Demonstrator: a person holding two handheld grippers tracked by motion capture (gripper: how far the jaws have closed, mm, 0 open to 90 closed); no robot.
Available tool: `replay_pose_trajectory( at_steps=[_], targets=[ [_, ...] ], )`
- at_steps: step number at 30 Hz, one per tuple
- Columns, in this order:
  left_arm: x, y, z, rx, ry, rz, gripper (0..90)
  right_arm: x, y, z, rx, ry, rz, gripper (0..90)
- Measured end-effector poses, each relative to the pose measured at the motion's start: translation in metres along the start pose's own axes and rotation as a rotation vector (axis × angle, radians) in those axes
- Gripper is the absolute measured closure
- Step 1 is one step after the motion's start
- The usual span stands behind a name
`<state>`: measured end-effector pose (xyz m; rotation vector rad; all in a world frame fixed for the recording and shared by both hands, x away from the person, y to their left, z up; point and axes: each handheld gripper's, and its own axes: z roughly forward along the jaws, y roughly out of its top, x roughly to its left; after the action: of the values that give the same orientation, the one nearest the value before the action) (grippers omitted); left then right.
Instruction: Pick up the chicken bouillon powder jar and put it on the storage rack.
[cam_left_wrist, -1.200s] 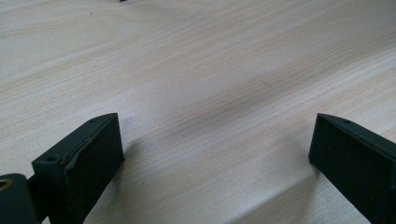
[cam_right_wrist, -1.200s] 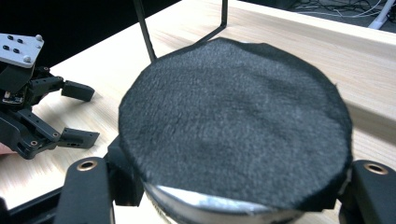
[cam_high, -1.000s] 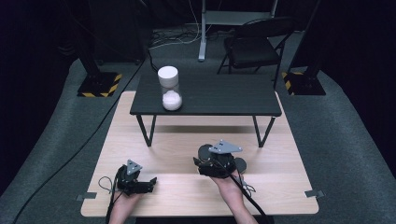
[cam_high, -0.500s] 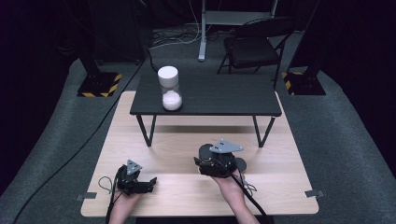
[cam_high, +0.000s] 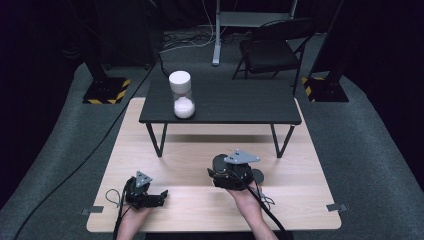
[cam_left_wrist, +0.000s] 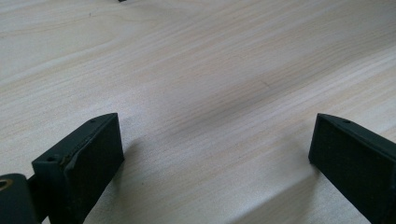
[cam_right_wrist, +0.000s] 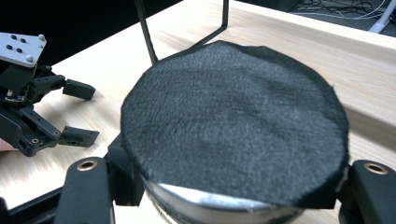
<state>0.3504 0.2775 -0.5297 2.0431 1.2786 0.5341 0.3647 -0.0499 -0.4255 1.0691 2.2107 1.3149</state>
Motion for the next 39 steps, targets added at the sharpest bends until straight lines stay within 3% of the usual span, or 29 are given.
replay_pose_trajectory(
  at_steps=[12,39],
  targets=[
    [0.000,0.000,0.000,0.000,0.000,0.000,2.7,-0.002,0.005,-0.002,-0.002,-0.002,-0.013,30.6],
    [0.000,0.000,0.000,0.000,0.000,-0.001,2.7,-0.012,0.040,-0.018,-0.028,-0.001,-0.026,30.6]
  ],
)
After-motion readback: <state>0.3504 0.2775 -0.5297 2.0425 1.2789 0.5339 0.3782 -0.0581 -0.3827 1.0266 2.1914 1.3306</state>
